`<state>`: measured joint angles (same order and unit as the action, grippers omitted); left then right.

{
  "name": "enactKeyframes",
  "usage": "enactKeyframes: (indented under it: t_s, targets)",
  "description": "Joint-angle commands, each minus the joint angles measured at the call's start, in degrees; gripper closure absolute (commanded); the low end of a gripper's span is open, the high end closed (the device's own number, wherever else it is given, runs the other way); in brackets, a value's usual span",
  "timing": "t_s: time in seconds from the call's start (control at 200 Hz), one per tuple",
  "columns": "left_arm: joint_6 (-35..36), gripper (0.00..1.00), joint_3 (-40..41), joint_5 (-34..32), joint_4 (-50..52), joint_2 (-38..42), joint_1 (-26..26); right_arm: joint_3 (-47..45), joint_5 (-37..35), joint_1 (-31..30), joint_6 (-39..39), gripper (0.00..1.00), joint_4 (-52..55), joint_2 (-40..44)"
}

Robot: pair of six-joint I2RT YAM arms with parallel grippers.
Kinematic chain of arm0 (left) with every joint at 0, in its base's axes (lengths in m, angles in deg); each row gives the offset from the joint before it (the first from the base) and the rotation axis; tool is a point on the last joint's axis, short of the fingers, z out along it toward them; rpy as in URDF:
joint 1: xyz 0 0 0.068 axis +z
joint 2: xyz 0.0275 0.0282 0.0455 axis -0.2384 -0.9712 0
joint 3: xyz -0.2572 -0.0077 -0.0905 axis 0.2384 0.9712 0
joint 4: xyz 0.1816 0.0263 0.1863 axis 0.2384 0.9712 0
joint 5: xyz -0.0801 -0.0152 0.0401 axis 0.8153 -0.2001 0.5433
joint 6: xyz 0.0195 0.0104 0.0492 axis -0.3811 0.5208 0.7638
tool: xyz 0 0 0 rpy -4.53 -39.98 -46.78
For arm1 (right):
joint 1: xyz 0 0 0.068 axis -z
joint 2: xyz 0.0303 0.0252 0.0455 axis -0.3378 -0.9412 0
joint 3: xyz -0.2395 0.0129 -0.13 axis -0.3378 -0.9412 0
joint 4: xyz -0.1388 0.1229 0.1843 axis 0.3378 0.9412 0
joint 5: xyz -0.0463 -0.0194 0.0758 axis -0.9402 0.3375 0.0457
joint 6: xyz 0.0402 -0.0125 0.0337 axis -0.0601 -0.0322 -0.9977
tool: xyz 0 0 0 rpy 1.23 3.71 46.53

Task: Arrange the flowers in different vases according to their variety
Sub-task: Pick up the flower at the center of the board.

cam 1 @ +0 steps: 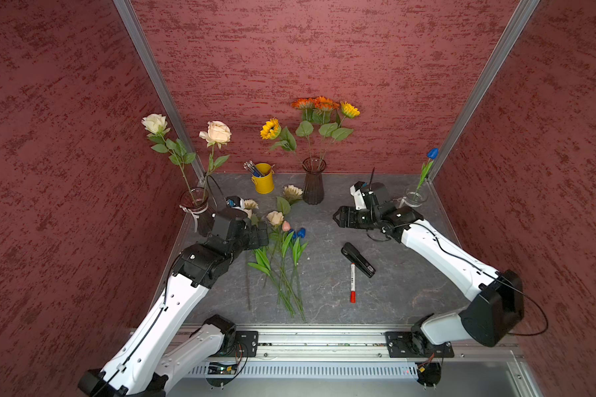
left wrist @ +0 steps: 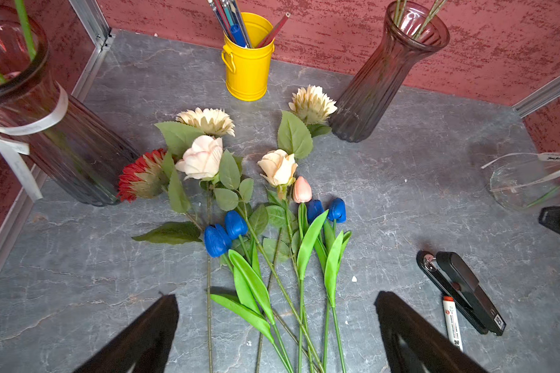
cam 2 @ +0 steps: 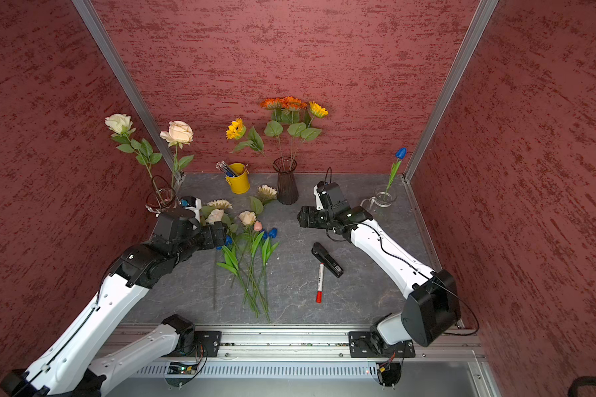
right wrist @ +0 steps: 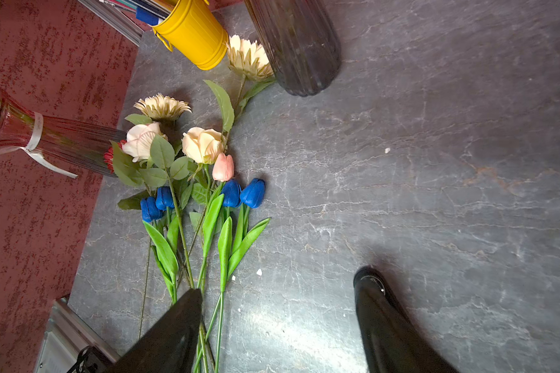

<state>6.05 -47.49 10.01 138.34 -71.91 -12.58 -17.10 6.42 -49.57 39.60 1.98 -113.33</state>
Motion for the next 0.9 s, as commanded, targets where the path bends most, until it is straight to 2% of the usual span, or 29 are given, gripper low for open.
enactKeyframes:
  t_s: [0.0, 0.476, 0.792, 0.897]
  targets:
    - [-2.27, 0.0, 0.45, -3.54, 0.7, -0.48, -2.08, -0.72, 1.31, -0.32, -0.32, 0.2, -1.48, -1.69]
    - [-6.2, 0.0, -1.6, -7.71, 6.08, -3.0, -9.66, 0.47, 1.11, -0.32, -0.16, 0.2, 0.3, -0.82]
    - [-7.14, 0.0, -4.19, -8.0, 10.82, -6.67, -13.15, 3.33, 0.68, -0.32, 0.98, 0.2, 3.0, -0.15]
    - [-9.46, 0.0, -4.16, -8.07, 11.27, -6.26, -14.74, 3.38, 1.4, -0.32, 1.21, 0.2, 3.8, 0.07]
